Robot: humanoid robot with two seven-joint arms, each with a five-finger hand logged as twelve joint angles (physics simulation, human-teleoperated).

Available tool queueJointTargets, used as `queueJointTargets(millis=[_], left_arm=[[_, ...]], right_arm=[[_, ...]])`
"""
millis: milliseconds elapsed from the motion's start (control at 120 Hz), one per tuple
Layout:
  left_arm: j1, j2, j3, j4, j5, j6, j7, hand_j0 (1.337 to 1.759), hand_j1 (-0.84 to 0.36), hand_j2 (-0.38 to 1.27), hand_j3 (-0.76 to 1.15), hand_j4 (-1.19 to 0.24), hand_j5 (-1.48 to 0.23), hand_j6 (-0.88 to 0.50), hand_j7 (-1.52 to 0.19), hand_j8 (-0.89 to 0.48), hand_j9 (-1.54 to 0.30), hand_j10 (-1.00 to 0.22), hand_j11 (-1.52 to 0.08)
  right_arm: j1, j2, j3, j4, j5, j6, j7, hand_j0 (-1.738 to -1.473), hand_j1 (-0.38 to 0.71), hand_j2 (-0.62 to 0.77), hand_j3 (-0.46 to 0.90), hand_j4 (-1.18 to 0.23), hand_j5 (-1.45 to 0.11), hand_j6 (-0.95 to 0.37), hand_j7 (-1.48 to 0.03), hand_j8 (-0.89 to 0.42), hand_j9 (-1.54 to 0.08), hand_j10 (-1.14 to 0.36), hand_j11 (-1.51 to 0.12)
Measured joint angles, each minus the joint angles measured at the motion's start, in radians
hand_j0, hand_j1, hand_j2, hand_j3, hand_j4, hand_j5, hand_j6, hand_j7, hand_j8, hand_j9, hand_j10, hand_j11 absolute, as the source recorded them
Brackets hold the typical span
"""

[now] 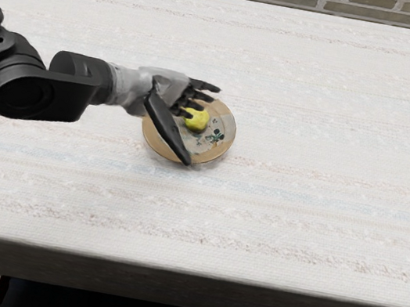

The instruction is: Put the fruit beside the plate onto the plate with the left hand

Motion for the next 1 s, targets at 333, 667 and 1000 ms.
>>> queueJointTargets(millis=[333,667,1000], left_arm=[[0.089,0.275,-0.036,-0.009,-0.507,-0.395,0.000,1.658,0.33,0.00,0.00,-0.02,-0.02,-0.02,-0.02,-0.02,-0.02,-0.02,-0.02],[0.094,0.459,-0.036,0.003,-0.609,-0.536,0.000,1.658,0.33,0.00,0.00,-0.01,-0.02,-0.01,-0.02,-0.01,-0.02,-0.01,-0.02],[0.110,0.574,-0.027,0.013,-0.628,-0.547,0.000,1.658,0.33,0.00,0.00,-0.01,-0.02,-0.01,-0.02,-0.01,-0.02,-0.01,-0.02]], right_arm=[[0.004,0.000,0.000,0.000,-0.001,0.000,0.000,-1.658,-0.35,0.00,0.00,0.00,0.00,0.00,0.00,0.00,0.00,0.00,0.00],[0.006,0.000,0.000,0.002,-0.001,0.001,0.000,-1.658,-0.35,0.00,0.00,0.00,0.00,0.00,0.00,0.00,0.00,0.00,0.00],[0.006,0.000,0.000,0.004,-0.001,0.002,0.000,-1.658,-0.35,0.00,0.00,0.00,0.00,0.00,0.00,0.00,0.00,0.00,0.00]])
